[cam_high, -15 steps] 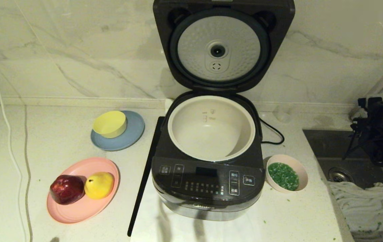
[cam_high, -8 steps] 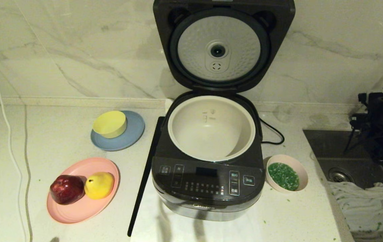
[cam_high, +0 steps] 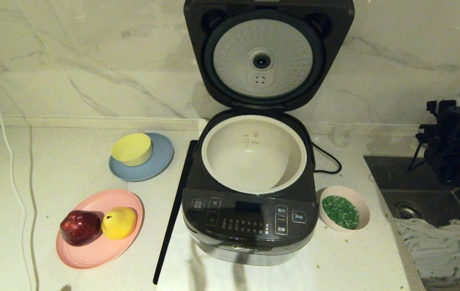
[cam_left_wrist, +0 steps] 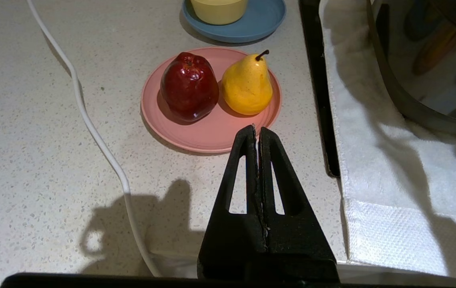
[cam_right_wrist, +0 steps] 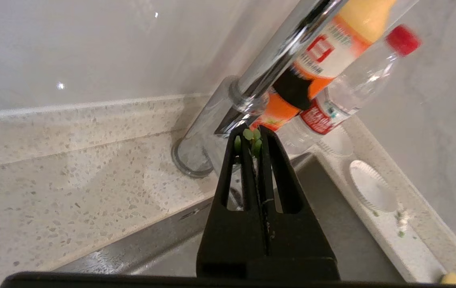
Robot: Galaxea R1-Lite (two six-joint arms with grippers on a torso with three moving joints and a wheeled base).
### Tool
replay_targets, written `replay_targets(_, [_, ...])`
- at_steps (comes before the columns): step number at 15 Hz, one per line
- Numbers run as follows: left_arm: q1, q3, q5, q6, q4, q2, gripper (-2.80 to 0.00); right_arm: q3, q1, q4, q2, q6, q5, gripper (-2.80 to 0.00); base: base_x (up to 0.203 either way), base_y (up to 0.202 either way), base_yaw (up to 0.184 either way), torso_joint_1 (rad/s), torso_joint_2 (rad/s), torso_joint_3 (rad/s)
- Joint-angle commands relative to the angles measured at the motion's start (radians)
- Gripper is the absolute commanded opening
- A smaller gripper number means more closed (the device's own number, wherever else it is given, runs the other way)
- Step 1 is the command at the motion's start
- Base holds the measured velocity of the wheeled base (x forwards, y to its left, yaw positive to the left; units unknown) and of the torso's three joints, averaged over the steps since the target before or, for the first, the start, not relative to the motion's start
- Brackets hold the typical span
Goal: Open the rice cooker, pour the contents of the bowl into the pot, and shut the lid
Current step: Turn on the tap
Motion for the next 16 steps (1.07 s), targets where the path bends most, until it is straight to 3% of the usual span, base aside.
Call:
replay_targets(1, [0.0, 0.008, 0.0, 0.0, 0.0, -0.001, -2.8, -0.04, -0.007, -0.005, 0.049, -0.001, -0.003, -2.8, 0.0, 0.0, 0.0, 0.0, 0.0, 0.0])
replay_targets(8, [0.0, 0.008, 0.0, 0.0, 0.0, -0.001, -2.8, -0.07, -0.04, 0.007, 0.079, -0.002, -0.007, -2.8, 0.0, 0.0, 0.0, 0.0, 0.0, 0.0])
replay_targets(16, [0.0, 0.008, 0.0, 0.0, 0.0, -0.001, -2.8, 0.042, -0.043, 0.012, 0.016, -0.001, -0.004, -2.8, 0.0, 0.0, 0.0, 0.0, 0.0, 0.0])
